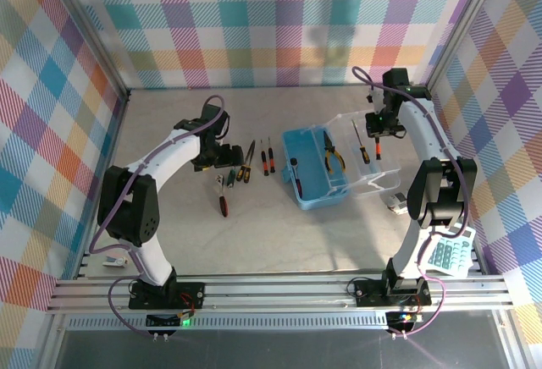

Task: Pack the tool kit

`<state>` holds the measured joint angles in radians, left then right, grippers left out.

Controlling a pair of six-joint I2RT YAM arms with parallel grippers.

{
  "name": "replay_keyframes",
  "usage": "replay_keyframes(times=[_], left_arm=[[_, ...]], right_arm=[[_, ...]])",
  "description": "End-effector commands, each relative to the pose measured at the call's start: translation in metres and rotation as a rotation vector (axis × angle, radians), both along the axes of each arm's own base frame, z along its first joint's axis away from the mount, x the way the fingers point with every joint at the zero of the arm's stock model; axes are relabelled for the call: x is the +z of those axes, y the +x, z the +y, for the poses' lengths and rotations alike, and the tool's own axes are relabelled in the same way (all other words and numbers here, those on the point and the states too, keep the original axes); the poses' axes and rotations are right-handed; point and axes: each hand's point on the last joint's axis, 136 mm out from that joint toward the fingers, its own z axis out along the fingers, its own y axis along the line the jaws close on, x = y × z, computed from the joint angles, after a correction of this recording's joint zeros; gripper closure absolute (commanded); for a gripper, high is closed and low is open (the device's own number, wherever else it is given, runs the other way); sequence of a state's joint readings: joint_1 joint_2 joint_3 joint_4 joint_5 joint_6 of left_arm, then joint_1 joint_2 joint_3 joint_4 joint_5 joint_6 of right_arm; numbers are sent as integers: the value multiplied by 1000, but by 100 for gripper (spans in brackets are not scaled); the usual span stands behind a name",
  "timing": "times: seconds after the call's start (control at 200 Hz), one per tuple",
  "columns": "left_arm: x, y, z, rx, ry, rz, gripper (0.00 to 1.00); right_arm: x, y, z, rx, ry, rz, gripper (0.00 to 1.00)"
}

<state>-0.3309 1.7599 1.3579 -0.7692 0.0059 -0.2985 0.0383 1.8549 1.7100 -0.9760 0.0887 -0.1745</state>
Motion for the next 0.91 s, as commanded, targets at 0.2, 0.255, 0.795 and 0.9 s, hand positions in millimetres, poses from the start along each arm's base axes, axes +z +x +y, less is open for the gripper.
replay_keyframes(times=[0.2,0.255,0.795,0.9], left_arm=[[15,-31,20,60,21,77,8],[17,-34,21,69,16,71,9],[-61,-59,18,147,-59,61,35],[-69,-48,11,137,-76,57,36]], right_arm=[[30,-24,11,-28,85,77,54],[45,-30,18,-21,110,61,45],[75,-100,123,151,334,-60,1],[69,-109,124,143,337,-55,1]])
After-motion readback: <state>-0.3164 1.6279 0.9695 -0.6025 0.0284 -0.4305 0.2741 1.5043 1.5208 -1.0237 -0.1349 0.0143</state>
